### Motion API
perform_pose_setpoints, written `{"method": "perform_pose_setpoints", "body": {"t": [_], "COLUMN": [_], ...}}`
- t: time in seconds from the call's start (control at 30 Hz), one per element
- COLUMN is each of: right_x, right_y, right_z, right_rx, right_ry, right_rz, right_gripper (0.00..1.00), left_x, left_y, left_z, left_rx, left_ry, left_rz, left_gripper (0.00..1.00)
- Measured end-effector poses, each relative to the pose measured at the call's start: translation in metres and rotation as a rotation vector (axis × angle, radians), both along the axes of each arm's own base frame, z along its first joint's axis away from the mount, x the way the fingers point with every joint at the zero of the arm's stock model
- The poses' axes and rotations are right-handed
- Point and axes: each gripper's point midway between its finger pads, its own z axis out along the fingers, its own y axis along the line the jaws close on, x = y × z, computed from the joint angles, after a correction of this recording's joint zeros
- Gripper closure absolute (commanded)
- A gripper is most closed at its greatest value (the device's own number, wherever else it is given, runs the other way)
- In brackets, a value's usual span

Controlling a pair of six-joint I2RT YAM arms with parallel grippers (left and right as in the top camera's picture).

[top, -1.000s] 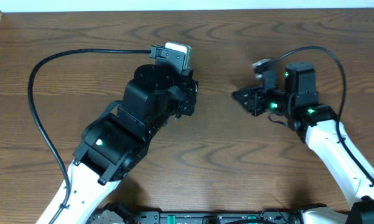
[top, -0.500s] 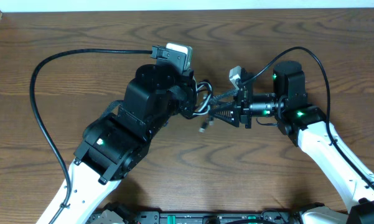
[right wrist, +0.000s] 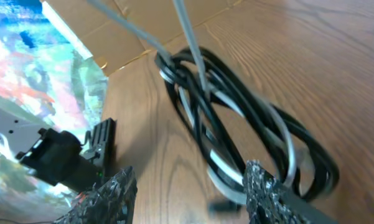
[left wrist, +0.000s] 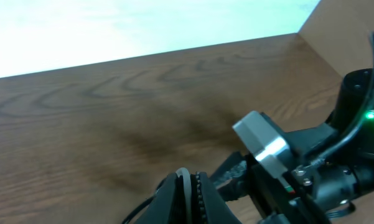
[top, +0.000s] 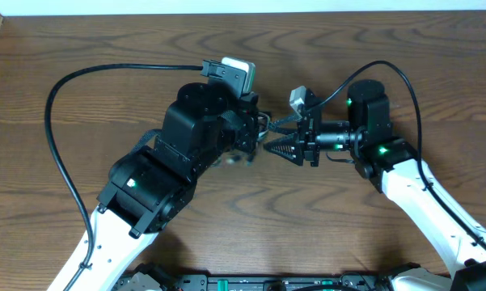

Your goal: Untangle cables

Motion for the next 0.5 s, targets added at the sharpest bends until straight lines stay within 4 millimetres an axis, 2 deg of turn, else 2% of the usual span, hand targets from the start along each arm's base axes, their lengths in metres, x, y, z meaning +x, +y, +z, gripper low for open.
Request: {"method": "perform_pose_setpoints", "body": {"t": [0.5], "right_x": [0.0099], "right_y": [0.0024], "right_z": [-0.0061], "right_rx": [-0.042], "right_ry": [-0.027], "right_rz": [-0.063], "right_gripper": [0.45], "left_x": [-0.0055], "left_y": [-0.0099], "left_z": [0.0028], "left_rx": [-0.033], "left_ry": [0.008], "left_rz": [-0.057], "left_gripper": [0.92]}}
